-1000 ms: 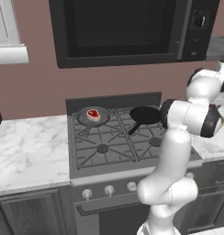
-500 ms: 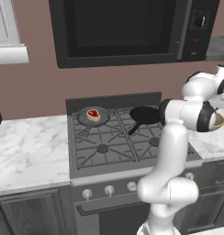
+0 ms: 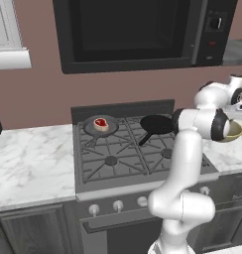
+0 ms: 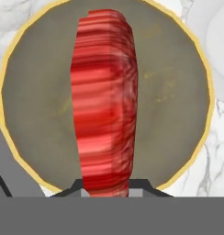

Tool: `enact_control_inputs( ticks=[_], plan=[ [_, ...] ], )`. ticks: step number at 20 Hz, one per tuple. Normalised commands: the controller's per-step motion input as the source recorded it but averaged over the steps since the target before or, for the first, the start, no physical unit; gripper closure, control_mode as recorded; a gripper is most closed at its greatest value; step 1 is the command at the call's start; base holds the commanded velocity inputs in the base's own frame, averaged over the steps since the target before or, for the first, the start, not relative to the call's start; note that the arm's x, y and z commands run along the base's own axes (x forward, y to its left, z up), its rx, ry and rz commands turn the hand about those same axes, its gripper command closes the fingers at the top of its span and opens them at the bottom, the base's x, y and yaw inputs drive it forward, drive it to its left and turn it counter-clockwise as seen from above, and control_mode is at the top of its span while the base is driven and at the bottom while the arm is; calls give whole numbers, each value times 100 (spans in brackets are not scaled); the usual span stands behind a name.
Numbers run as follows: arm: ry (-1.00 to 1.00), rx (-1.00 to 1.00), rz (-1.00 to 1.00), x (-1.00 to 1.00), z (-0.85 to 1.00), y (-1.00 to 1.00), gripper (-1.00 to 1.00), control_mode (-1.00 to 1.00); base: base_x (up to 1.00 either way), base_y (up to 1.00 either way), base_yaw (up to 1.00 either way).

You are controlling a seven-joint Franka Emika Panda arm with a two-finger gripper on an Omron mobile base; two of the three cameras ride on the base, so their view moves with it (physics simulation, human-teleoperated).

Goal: Place one of the steaks on the plate and the other in the bowl. Then place the bowl in the fridge.

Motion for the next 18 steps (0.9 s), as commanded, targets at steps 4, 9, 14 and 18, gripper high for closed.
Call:
enact_control_inputs(
  ticks=[4, 9, 14, 18],
  plan=[
    [9, 0, 0, 0, -33, 0, 100, -100, 0, 0, 0],
    [7, 0, 0, 0, -24, 0, 100, -100, 0, 0, 0],
    [6, 0, 0, -2, -21, 0, 100, -100, 0, 0, 0],
    [6, 0, 0, -15, -25, 0, 100, -100, 0, 0, 0]
  ],
)
